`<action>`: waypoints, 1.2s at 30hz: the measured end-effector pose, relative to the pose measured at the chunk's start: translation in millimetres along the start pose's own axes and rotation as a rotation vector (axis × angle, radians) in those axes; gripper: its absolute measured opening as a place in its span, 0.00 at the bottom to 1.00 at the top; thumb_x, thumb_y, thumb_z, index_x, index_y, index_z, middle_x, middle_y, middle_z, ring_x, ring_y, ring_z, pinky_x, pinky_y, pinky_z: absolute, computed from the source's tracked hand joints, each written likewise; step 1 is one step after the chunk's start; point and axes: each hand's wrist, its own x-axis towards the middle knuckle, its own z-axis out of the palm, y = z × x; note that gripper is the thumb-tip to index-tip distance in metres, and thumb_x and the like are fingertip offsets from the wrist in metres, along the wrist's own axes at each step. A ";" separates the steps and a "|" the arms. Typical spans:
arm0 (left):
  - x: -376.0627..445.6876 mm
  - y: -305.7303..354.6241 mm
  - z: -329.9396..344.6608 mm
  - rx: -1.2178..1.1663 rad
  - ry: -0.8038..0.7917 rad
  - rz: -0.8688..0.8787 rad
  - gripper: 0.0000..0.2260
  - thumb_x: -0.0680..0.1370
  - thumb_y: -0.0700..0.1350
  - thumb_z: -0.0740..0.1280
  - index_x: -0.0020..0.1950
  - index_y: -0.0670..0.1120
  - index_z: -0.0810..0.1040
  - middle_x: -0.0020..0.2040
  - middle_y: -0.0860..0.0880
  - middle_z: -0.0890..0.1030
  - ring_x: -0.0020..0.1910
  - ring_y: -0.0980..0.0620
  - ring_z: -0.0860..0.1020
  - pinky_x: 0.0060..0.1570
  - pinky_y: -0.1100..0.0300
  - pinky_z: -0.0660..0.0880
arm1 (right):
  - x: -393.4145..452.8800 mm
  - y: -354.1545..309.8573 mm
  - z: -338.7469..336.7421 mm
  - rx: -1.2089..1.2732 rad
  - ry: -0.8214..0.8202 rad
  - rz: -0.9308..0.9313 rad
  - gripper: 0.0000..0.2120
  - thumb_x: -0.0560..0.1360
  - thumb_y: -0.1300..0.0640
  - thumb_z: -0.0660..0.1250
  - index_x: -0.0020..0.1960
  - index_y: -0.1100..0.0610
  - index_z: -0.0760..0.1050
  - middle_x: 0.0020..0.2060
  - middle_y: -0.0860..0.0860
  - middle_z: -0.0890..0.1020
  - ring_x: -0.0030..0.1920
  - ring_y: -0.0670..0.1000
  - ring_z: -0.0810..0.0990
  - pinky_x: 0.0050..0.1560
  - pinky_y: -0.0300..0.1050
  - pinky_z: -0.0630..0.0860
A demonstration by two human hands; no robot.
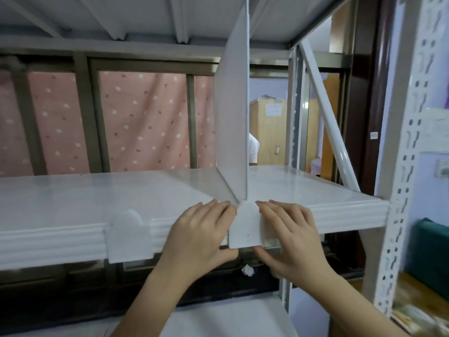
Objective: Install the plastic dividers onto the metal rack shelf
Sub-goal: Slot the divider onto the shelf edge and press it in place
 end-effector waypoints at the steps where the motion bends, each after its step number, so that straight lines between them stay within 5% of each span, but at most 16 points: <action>1: -0.2 0.3 -0.2 0.007 -0.009 -0.003 0.32 0.58 0.59 0.74 0.55 0.45 0.69 0.49 0.49 0.84 0.48 0.49 0.83 0.46 0.59 0.78 | -0.3 -0.6 -1.8 -0.006 -0.020 0.006 0.30 0.69 0.45 0.66 0.67 0.57 0.68 0.59 0.51 0.80 0.60 0.52 0.73 0.58 0.46 0.65; 6: 0.0 8.0 -6.7 0.039 -0.023 -0.059 0.27 0.59 0.60 0.69 0.53 0.46 0.76 0.45 0.50 0.84 0.43 0.50 0.83 0.43 0.60 0.77 | -1.4 1.0 -14.2 -0.023 -0.155 -0.005 0.31 0.71 0.43 0.61 0.69 0.58 0.67 0.63 0.51 0.78 0.63 0.52 0.72 0.64 0.46 0.63; 9: 0.6 14.6 -11.4 0.049 -0.046 -0.128 0.28 0.54 0.58 0.75 0.50 0.46 0.80 0.42 0.52 0.82 0.40 0.51 0.81 0.41 0.60 0.76 | -1.3 0.0 -20.3 -0.010 -0.216 0.003 0.31 0.71 0.44 0.60 0.69 0.58 0.67 0.64 0.51 0.77 0.63 0.52 0.72 0.66 0.46 0.62; 14: -2.8 26.9 -12.2 0.092 -0.091 -0.261 0.31 0.57 0.58 0.74 0.56 0.47 0.77 0.50 0.53 0.81 0.49 0.51 0.80 0.51 0.59 0.65 | 0.0 -7.4 -27.4 -0.015 -0.260 0.029 0.35 0.63 0.51 0.74 0.68 0.61 0.71 0.62 0.53 0.79 0.60 0.56 0.77 0.67 0.47 0.61; 20: 1.1 43.4 -30.5 0.053 -0.272 -0.350 0.31 0.66 0.54 0.71 0.67 0.47 0.70 0.61 0.51 0.76 0.61 0.49 0.73 0.63 0.54 0.66 | 2.7 -12.7 -36.1 -0.032 -0.340 0.081 0.39 0.56 0.56 0.79 0.66 0.62 0.74 0.60 0.55 0.80 0.59 0.58 0.79 0.64 0.55 0.72; 26: 13.6 52.3 -57.1 0.079 -0.503 -0.359 0.33 0.73 0.51 0.67 0.75 0.45 0.58 0.72 0.47 0.66 0.69 0.48 0.65 0.71 0.54 0.58 | 19.6 -18.1 -65.9 -0.017 -0.598 0.082 0.38 0.76 0.53 0.66 0.79 0.58 0.50 0.77 0.52 0.58 0.77 0.53 0.55 0.76 0.49 0.47; 32: 19.7 80.0 -98.4 0.146 -0.556 -0.551 0.28 0.75 0.52 0.64 0.72 0.44 0.62 0.67 0.45 0.70 0.65 0.45 0.69 0.60 0.52 0.67 | 24.2 -31.7 -115.0 -0.019 -0.679 0.297 0.33 0.77 0.53 0.64 0.77 0.56 0.55 0.74 0.52 0.64 0.71 0.55 0.65 0.67 0.51 0.66; 36: 14.2 95.7 -135.2 0.229 -0.562 -0.529 0.24 0.76 0.52 0.63 0.69 0.44 0.66 0.65 0.45 0.71 0.63 0.46 0.70 0.58 0.53 0.68 | 19.7 -49.4 -148.7 -0.088 -0.677 0.330 0.29 0.77 0.51 0.63 0.75 0.55 0.59 0.71 0.52 0.68 0.68 0.56 0.68 0.62 0.50 0.68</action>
